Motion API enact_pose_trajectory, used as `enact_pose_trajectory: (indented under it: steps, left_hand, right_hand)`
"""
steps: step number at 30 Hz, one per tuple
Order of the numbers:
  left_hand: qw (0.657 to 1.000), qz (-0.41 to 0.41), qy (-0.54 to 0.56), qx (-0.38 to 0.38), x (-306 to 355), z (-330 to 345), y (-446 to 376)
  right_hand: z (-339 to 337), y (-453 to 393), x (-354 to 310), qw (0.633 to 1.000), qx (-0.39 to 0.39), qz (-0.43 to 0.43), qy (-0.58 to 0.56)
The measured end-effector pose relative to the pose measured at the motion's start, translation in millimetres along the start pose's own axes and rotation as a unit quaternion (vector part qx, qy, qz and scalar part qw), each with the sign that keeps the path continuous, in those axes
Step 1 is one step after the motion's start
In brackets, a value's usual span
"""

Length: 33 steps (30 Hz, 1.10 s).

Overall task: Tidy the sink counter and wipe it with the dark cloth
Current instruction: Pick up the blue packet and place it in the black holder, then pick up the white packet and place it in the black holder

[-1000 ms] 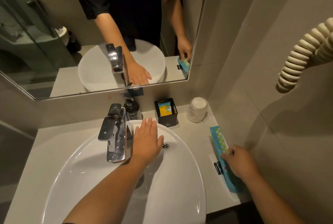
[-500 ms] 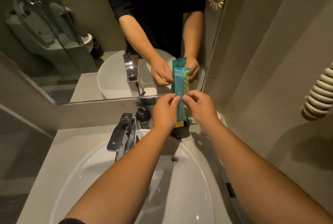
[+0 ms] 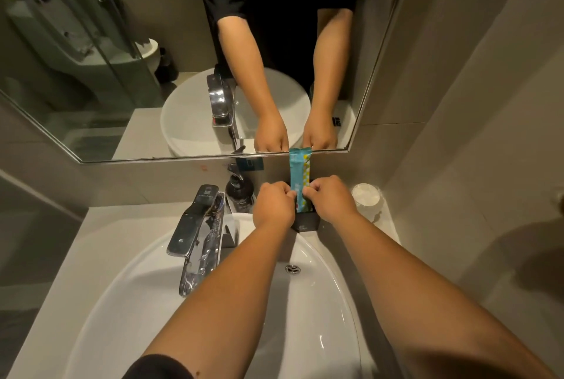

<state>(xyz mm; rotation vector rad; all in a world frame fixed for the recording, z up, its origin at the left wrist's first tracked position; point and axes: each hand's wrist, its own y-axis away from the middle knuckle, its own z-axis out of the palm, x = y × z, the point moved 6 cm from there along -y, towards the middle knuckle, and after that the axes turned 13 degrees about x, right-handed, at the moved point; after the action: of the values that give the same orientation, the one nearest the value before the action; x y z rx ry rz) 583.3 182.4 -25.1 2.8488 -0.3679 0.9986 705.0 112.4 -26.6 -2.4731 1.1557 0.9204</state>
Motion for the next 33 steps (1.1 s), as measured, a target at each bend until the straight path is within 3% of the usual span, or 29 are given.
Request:
enact_pose_trajectory:
  steps: [3, 9, 12, 15, 20, 28, 33]
  left_hand:
    - [1.000, -0.008, 0.009, 0.008, -2.1, -1.7, 1.2]
    - [0.995, -0.001, 0.069, 0.067, -5.1, -25.6, 32.5]
    - [0.990, 0.100, -0.039, 0.089, -15.2, -34.6, 59.2]
    - [0.962, 0.220, -0.150, 0.056, -35.3, -27.2, 76.2]
    - [0.932, 0.269, -0.229, -0.085, -69.5, 0.5, 82.7]
    - [0.920, 0.297, -0.247, -0.070, -73.9, 4.8, 84.1]
    - [0.916, 0.299, -0.257, -0.076, -74.0, 5.9, 84.6]
  right_hand:
    - [-4.1, 4.4, 0.4, 1.000, 0.002, -0.001, 0.000]
    - [-54.0, 54.7, 28.6, 0.990, 0.095, 0.013, -0.106]
    - [-77.7, 100.8, 79.2, 0.988, 0.131, 0.060, -0.050]
    - [-87.6, 145.0, 134.3, 0.979, 0.161, 0.099, 0.078]
    - [-59.5, 187.7, 180.5, 0.959, 0.067, 0.062, 0.267]
    - [-40.4, 212.0, 191.0, 0.942, -0.011, 0.065, 0.330]
    - [-46.8, 211.2, 189.3, 0.961, 0.008, 0.143, 0.237]
